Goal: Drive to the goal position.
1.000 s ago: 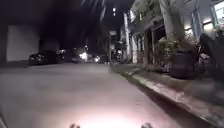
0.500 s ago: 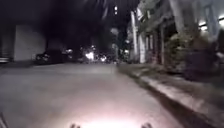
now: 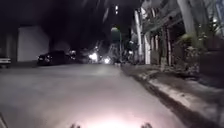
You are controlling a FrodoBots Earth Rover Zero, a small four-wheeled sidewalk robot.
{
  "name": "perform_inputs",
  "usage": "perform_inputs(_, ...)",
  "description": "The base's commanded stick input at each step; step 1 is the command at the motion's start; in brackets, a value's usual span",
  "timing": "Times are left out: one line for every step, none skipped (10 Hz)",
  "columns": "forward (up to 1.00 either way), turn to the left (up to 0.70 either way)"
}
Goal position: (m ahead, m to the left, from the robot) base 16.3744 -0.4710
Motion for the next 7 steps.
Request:
perform_inputs(0.70, 0.00)
perform_inputs(0.70, 0.00)
perform_inputs(0.70, 0.00)
perform_inputs(0.70, 0.00)
perform_inputs(0.70, 0.00)
perform_inputs(0.70, 0.00)
perform_inputs(0.70, 0.00)
